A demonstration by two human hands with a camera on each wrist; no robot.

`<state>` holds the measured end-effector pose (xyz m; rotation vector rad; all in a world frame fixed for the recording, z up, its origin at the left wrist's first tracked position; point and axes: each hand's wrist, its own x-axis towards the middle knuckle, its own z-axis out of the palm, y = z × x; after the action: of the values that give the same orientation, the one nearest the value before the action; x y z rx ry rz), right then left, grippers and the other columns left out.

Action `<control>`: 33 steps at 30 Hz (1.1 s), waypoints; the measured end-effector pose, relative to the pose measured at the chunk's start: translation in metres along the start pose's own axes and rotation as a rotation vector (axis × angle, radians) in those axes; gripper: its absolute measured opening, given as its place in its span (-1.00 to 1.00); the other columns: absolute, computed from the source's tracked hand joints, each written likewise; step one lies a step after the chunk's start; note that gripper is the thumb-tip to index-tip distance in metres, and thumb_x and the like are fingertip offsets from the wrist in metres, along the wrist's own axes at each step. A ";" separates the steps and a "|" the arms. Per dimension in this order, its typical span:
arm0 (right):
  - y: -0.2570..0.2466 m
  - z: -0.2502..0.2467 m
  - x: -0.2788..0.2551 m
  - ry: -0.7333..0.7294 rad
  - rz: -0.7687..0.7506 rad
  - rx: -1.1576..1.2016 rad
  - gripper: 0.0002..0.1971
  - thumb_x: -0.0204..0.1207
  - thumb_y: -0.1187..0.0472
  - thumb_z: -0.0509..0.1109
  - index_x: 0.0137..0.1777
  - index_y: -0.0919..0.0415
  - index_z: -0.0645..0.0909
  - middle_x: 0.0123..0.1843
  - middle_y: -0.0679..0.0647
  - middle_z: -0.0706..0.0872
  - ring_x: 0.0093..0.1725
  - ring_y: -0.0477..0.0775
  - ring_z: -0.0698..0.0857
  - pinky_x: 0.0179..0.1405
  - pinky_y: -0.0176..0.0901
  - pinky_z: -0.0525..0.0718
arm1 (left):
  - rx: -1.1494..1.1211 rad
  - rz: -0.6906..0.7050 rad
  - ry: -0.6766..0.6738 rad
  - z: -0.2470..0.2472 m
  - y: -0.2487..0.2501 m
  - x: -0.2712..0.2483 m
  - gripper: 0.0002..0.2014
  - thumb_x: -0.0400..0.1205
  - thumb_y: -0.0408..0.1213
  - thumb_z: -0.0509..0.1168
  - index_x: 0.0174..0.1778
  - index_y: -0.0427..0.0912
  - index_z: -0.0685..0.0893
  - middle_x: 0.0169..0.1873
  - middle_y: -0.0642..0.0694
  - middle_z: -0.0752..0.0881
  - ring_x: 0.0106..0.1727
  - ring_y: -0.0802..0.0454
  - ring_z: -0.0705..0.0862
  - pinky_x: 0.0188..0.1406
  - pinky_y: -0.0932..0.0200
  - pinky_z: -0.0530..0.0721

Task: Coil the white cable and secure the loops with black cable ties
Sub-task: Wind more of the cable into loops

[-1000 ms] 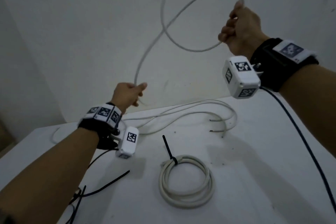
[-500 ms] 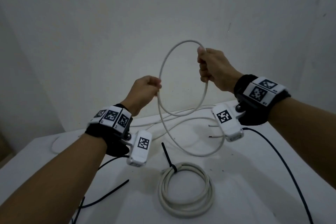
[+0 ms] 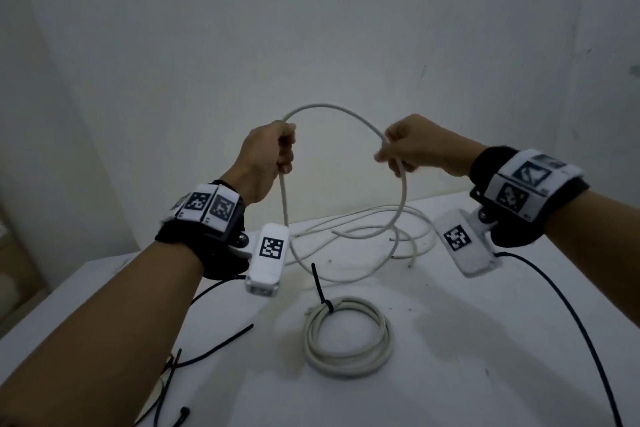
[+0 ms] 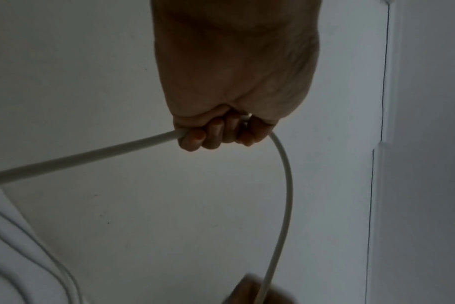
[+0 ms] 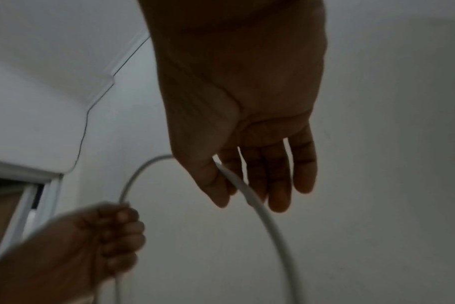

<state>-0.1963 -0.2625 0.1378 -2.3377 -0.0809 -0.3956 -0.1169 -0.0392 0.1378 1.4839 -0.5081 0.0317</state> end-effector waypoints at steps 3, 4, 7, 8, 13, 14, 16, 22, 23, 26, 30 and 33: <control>0.010 -0.002 -0.023 -0.080 0.120 -0.300 -0.77 0.55 0.11 0.42 -0.28 0.23 0.63 -0.40 0.09 0.62 -0.43 0.06 0.59 -0.56 -0.23 0.52 | -0.080 -0.062 -0.014 -0.013 0.012 -0.012 -0.75 0.62 -0.31 0.11 -0.41 -0.10 0.40 -0.59 0.04 0.28 -0.54 0.09 0.22 -0.47 0.17 0.24; 0.014 -0.004 -0.027 -0.110 0.148 -0.258 -0.74 0.55 0.08 0.42 -0.28 0.24 0.63 -0.43 0.07 0.57 -0.48 0.03 0.54 -0.63 -0.26 0.46 | -0.081 -0.083 -0.030 -0.015 0.011 -0.015 -0.77 0.61 -0.30 0.09 -0.39 -0.11 0.42 -0.57 0.03 0.28 -0.54 0.09 0.23 -0.47 0.16 0.24; 0.013 -0.008 -0.045 -0.186 0.165 0.119 -0.73 0.57 0.07 0.41 -0.22 0.29 0.63 -0.48 0.07 0.56 -0.54 0.01 0.53 -0.70 -0.30 0.39 | -0.058 -0.104 -0.047 -0.015 0.006 -0.035 -0.72 0.69 -0.26 0.08 -0.35 -0.16 0.49 -0.56 0.01 0.33 -0.52 0.09 0.30 -0.50 0.19 0.30; 0.009 -0.007 -0.051 -0.191 0.160 0.242 -0.74 0.59 0.09 0.38 -0.19 0.30 0.62 -0.47 0.08 0.59 -0.53 0.01 0.58 -0.70 -0.30 0.43 | -0.056 -0.107 -0.046 -0.014 0.002 -0.042 -0.70 0.72 -0.24 0.08 -0.33 -0.17 0.51 -0.55 0.00 0.37 -0.52 0.09 0.34 -0.51 0.20 0.34; -0.011 0.026 -0.067 -0.055 0.176 0.732 -0.77 0.63 0.16 0.30 -0.17 0.31 0.57 -0.39 0.16 0.60 -0.55 -0.01 0.69 -0.67 -0.32 0.57 | -0.175 -0.112 -0.008 -0.013 -0.009 -0.068 -0.69 0.75 -0.20 0.12 -0.25 -0.21 0.62 -0.42 -0.06 0.64 -0.35 0.04 0.66 -0.30 0.14 0.64; -0.013 0.037 -0.068 -0.022 0.202 0.815 -0.76 0.64 0.17 0.29 -0.19 0.31 0.56 -0.40 0.16 0.58 -0.56 -0.01 0.70 -0.67 -0.33 0.58 | -0.230 -0.110 0.010 -0.013 -0.010 -0.071 -0.70 0.75 -0.21 0.12 -0.24 -0.22 0.62 -0.38 -0.09 0.68 -0.30 0.02 0.71 -0.23 0.12 0.68; -0.018 0.056 -0.071 0.016 0.234 0.962 -0.76 0.65 0.18 0.28 -0.22 0.30 0.55 -0.45 0.14 0.58 -0.56 0.00 0.71 -0.66 -0.32 0.60 | -0.320 -0.099 0.059 -0.013 -0.012 -0.076 -0.71 0.76 -0.22 0.12 -0.19 -0.25 0.62 -0.28 -0.18 0.72 -0.20 -0.06 0.75 -0.13 0.08 0.73; -0.034 0.105 -0.080 0.020 0.311 1.072 -0.77 0.65 0.20 0.29 -0.21 0.31 0.55 -0.47 0.14 0.59 -0.58 0.02 0.70 -0.64 -0.28 0.62 | -0.442 -0.122 0.151 -0.020 -0.018 -0.092 -0.71 0.77 -0.14 0.10 -0.15 -0.24 0.54 -0.44 -0.14 0.76 -0.42 0.01 0.76 -0.40 0.20 0.74; -0.038 0.115 -0.084 -0.047 0.307 1.013 -0.77 0.64 0.20 0.31 -0.19 0.33 0.56 -0.47 0.15 0.61 -0.56 0.04 0.71 -0.64 -0.27 0.62 | -0.381 -0.101 0.187 -0.019 -0.019 -0.094 -0.72 0.77 -0.12 0.12 -0.17 -0.21 0.52 -0.56 -0.06 0.68 -0.55 0.08 0.67 -0.56 0.28 0.63; -0.047 0.138 -0.095 -0.167 0.294 0.793 -0.74 0.59 0.15 0.39 -0.05 0.41 0.55 -0.35 0.25 0.68 -0.52 0.12 0.72 -0.59 -0.15 0.70 | -0.237 -0.028 0.239 -0.018 -0.021 -0.097 -0.72 0.74 -0.10 0.17 -0.21 -0.19 0.51 -0.69 0.04 0.37 -0.72 0.17 0.28 -0.74 0.34 0.22; -0.035 0.143 -0.091 0.223 0.058 0.100 -0.45 0.47 -0.09 0.46 0.35 0.10 0.35 0.01 0.11 0.55 -0.14 0.09 0.61 -0.29 -0.13 0.58 | -0.164 -0.060 0.161 -0.031 -0.017 -0.100 -0.72 0.75 -0.10 0.15 -0.17 -0.21 0.53 -0.69 0.05 0.31 -0.71 0.16 0.22 -0.70 0.32 0.18; -0.031 0.141 -0.089 0.329 -0.504 -0.424 -0.52 0.41 -0.21 0.41 0.25 0.04 0.61 -0.01 0.06 0.50 -0.04 0.07 0.53 -0.15 -0.14 0.50 | -0.155 -0.104 0.076 -0.042 -0.016 -0.101 -0.72 0.74 -0.09 0.15 -0.16 -0.21 0.54 -0.69 0.06 0.32 -0.72 0.16 0.25 -0.67 0.30 0.21</control>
<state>-0.2501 -0.1371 0.0371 -2.6107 -0.4714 -1.1343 -0.1895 0.0284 0.0876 1.3500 -0.3637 -0.0324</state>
